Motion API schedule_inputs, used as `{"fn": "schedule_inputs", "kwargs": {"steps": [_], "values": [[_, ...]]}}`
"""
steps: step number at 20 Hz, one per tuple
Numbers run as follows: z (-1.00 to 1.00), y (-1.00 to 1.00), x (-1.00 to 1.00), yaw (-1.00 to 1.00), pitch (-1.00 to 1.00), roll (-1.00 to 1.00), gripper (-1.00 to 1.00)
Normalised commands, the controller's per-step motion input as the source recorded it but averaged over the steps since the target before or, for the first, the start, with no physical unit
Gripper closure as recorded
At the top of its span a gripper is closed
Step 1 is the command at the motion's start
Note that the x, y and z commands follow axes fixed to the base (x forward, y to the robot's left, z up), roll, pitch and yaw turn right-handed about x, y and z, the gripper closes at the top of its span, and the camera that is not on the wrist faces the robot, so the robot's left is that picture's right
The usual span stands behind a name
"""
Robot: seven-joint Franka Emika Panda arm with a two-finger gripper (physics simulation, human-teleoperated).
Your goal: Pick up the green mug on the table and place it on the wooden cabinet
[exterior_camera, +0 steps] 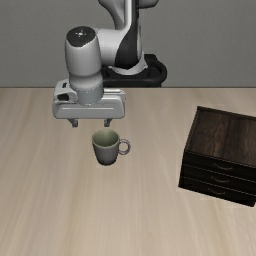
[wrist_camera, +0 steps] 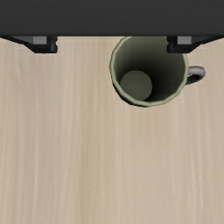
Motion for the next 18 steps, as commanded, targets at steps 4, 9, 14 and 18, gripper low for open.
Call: {"fn": "schedule_inputs", "kwargs": {"steps": [4, 9, 14, 18], "values": [[-1.00, 0.00, 0.00, 0.00, 0.00, 0.00, -1.00], [-0.40, 0.00, 0.00, 0.00, 0.00, 0.00, 1.00], [0.00, 0.00, 0.00, 0.00, 0.00, 0.00, 1.00], [0.75, 0.00, 0.00, 0.00, 0.00, 0.00, 1.00]]}}
